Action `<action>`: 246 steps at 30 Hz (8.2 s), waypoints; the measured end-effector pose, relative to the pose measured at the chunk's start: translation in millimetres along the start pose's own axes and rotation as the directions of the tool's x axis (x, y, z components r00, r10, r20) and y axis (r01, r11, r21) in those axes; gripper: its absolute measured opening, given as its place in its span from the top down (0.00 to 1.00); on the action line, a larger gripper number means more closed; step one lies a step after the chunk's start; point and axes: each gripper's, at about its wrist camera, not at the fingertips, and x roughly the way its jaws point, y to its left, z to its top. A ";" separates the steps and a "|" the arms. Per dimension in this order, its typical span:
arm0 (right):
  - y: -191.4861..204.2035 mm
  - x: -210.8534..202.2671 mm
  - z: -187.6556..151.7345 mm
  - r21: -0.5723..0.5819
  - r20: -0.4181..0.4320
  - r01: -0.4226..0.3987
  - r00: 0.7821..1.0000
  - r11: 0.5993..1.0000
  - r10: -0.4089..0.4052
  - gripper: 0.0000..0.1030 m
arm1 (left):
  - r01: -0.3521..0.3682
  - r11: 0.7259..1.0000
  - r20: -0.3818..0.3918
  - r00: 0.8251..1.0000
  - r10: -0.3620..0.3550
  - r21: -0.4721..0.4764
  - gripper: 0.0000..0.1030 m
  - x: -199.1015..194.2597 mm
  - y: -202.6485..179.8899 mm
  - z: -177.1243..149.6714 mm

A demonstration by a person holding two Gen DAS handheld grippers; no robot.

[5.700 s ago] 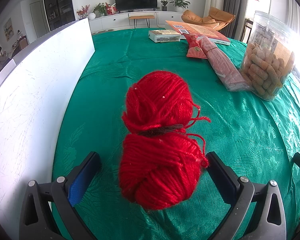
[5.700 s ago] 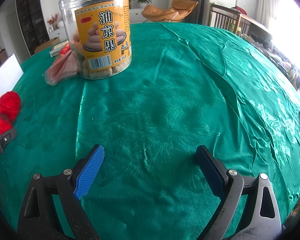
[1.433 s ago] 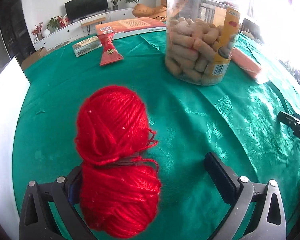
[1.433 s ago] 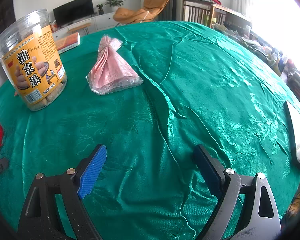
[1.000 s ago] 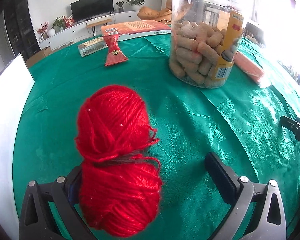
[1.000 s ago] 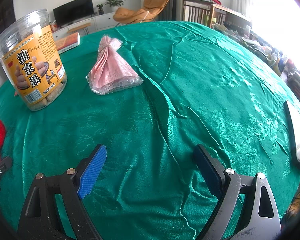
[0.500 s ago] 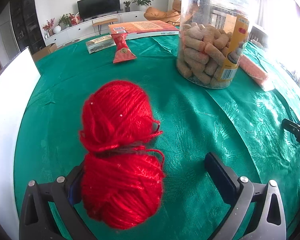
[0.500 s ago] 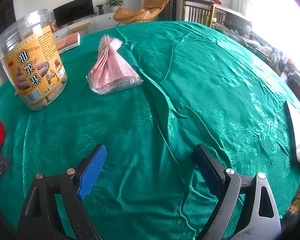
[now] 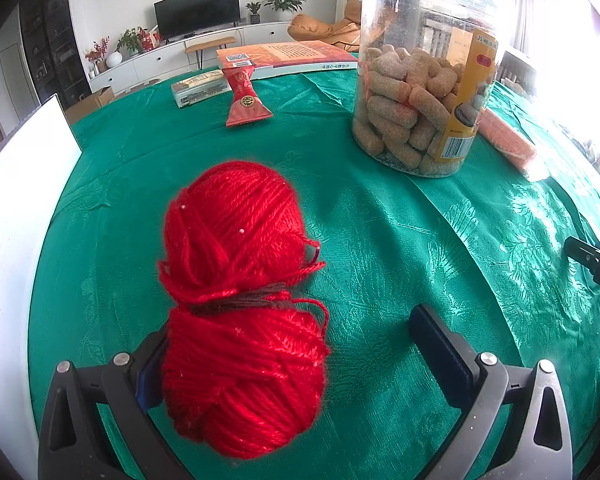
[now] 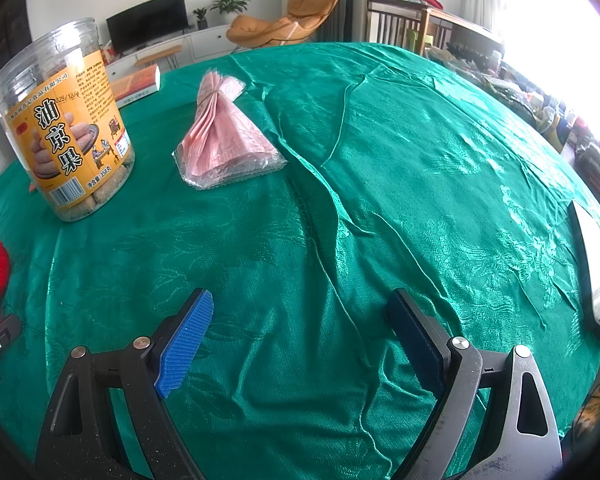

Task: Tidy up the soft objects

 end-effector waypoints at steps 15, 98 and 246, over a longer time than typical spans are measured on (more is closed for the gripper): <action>0.0 0.0 0.1 0.000 0.000 0.000 1.000 1.000 0.000 0.12 | 0.000 1.000 0.000 1.000 0.000 0.000 0.00 0.1 0.0 0.2; 274.5 -189.1 66.8 -0.288 -0.206 -0.791 0.601 0.540 0.772 0.65 | -0.175 0.964 0.143 0.968 0.205 -0.200 0.00 -250.8 220.0 -33.0; 381.9 37.8 107.3 -0.607 -0.161 -0.267 0.964 0.749 0.213 0.14 | 0.038 0.999 0.006 0.999 -0.038 0.026 0.00 -36.7 22.2 -54.9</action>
